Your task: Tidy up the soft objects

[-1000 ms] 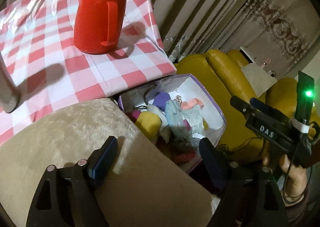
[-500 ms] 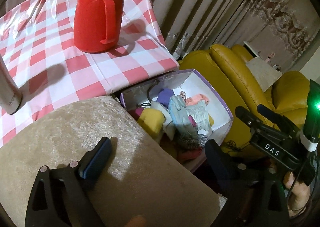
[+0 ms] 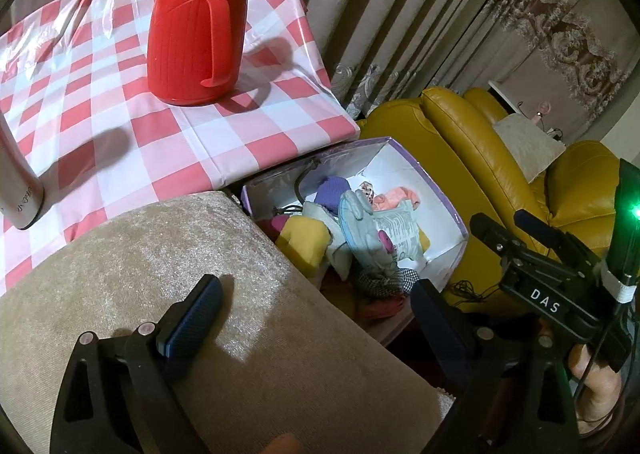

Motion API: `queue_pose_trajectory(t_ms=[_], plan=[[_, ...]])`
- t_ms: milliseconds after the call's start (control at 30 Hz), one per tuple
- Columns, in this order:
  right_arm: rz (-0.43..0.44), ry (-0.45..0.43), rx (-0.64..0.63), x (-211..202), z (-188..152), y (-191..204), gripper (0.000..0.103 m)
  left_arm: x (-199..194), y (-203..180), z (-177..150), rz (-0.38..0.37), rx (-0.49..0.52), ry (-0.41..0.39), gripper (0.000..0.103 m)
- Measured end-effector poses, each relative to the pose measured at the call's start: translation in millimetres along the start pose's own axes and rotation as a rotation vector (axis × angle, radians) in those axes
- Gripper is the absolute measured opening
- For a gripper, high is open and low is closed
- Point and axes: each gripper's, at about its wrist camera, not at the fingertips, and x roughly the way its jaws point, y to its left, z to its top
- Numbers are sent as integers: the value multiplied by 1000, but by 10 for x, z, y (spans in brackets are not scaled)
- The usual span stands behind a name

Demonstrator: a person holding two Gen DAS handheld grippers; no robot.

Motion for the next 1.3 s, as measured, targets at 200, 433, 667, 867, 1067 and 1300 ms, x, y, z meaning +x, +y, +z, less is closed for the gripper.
queue_pose_trajectory(t_ms=[200,433,667,867,1067,1300], plan=[[1,1,1,-3,7,-6,83,0,-1,-2,0,0,0,96],[-2,1,5,-1,10,-14,83,4,-1,0,0,0,0,96],[-2,3,4,-1,7,-13,83,2,-1,-2,0,1,0,96],[-3,1,5,-2,1,-10,83,3,-2,-2,1,-1,0,96],[-2,2,5,-1,3,-14,83,23,14,13,5,-9,3,96],[-2,7,4,10,-20,-1,83,47,5,24,11,-14,3,96]])
